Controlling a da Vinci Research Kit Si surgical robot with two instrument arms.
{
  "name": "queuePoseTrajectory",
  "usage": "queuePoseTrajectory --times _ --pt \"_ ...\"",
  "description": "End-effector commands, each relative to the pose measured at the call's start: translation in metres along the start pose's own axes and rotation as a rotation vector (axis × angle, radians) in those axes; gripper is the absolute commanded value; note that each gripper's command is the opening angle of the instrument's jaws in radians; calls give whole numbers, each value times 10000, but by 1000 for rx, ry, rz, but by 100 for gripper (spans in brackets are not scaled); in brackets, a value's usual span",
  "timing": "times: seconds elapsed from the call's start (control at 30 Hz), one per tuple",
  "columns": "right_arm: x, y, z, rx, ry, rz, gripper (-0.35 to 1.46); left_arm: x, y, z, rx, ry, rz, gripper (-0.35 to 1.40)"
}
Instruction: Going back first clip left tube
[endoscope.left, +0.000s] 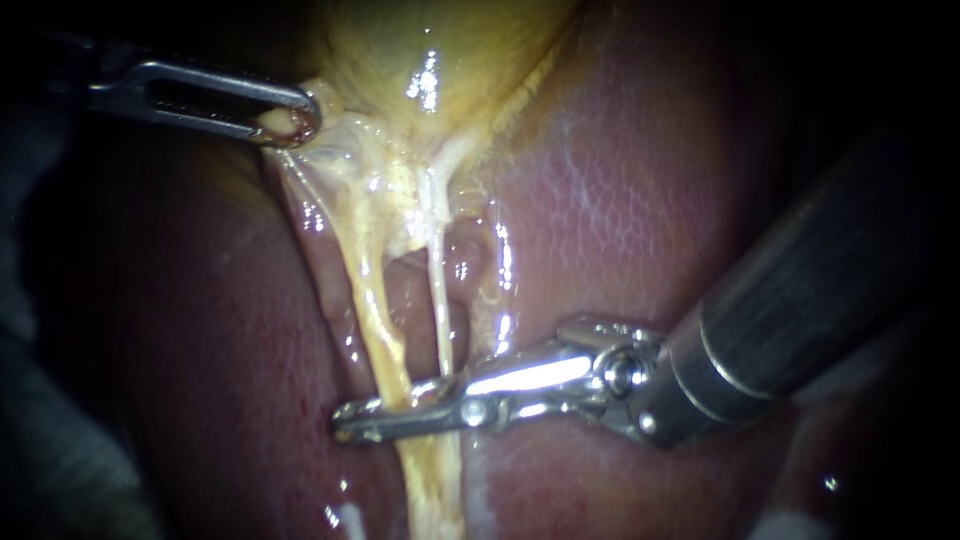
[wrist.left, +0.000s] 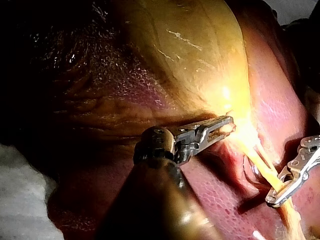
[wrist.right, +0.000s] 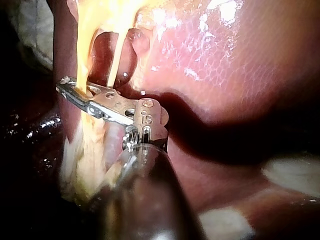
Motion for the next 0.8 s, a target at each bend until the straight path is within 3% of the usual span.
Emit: queuePoseTrajectory --times 0.03,0.07,0.13,0.27,0.53,0.7,0.8 --pt "-1 0 0 0 -1 -22 -34 0 0 0 0 0 0 -35" --pt "-2 0 2 1 -2 -58 -15 0 0 0 0 0 0 -35" --pt "-2 0 4 2 -3 -100 6 0 0 0 0 0 0 -35" --pt "-2 2 11 2 -6 -142 35 0 0 0 0 0 0 -35" --pt "-3 10 19 -30 3 -265 45 0 0 0 0 0 0 -35" --pt "3 18 21 -154 24 -345 49 -1 0 0 0 0 0 -35" --pt "5 22 16 -180 34 -375 49 -1 0 0 0 0 0 -35"
